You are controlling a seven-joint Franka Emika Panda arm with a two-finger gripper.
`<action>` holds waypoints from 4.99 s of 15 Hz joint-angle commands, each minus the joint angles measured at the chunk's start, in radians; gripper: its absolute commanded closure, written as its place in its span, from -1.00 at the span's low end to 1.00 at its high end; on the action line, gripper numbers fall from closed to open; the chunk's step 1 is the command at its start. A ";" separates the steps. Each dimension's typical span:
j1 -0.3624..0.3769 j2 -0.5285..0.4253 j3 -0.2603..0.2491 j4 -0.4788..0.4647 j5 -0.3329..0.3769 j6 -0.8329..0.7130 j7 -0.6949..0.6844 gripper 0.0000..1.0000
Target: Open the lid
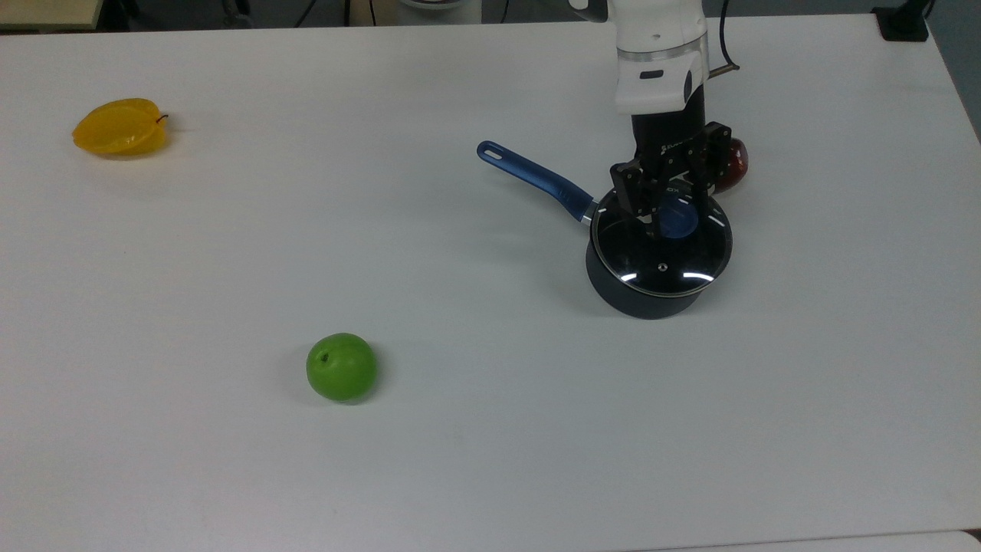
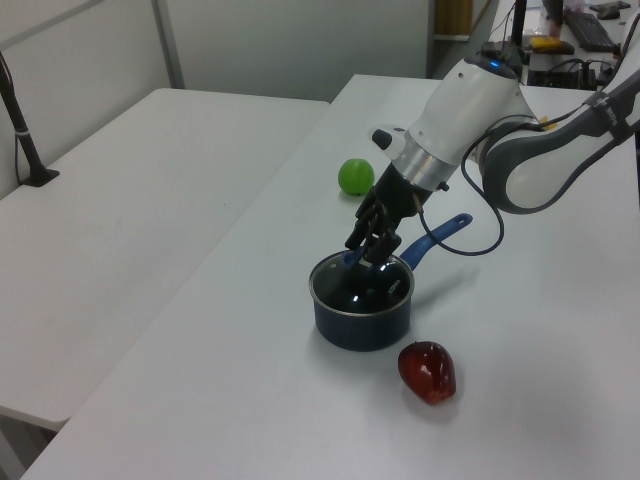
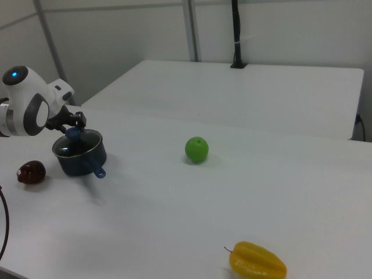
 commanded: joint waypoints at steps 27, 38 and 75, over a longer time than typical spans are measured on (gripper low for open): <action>-0.113 -0.079 -0.011 0.005 0.002 -0.054 0.016 -0.07; -0.333 -0.082 -0.024 -0.059 0.001 -0.052 -0.019 -0.07; -0.482 -0.280 -0.008 -0.104 -0.002 -0.368 0.062 -1.00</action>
